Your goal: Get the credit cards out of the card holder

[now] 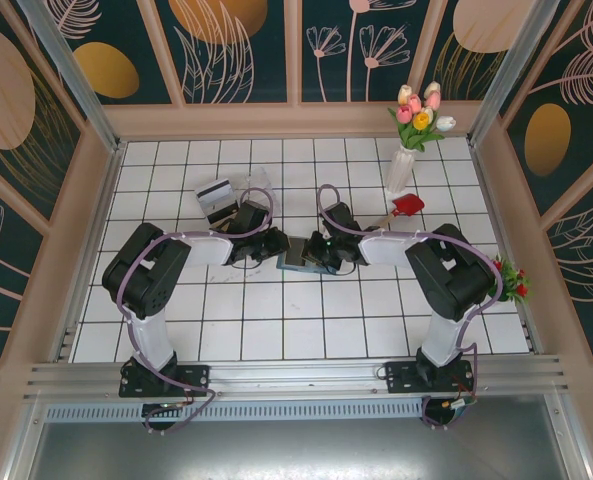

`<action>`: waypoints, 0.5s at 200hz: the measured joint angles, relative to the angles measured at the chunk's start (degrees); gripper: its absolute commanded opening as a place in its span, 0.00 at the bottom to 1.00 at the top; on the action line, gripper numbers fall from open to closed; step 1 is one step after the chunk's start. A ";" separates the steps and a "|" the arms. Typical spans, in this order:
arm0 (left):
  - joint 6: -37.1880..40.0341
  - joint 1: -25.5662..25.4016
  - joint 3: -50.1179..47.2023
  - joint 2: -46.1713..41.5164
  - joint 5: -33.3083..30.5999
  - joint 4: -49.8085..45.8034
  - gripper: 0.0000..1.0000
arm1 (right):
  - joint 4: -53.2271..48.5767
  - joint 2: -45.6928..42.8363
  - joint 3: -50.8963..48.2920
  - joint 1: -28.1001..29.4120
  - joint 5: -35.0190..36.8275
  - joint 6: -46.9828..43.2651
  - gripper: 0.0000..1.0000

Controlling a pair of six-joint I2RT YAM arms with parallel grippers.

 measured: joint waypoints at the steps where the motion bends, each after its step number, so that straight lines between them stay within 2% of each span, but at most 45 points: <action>1: 0.00 0.00 0.00 0.00 0.00 -0.02 0.22 | -0.07 0.00 0.00 0.00 0.04 0.02 0.11; 24: 0.00 0.00 0.00 0.00 -0.20 -0.02 0.24 | -0.35 -0.04 0.00 -0.09 0.55 -0.04 0.09; 100: 0.00 -0.07 0.02 -0.11 -0.63 -0.07 0.25 | -0.81 -2.84 -2.47 -1.51 1.33 -0.24 0.09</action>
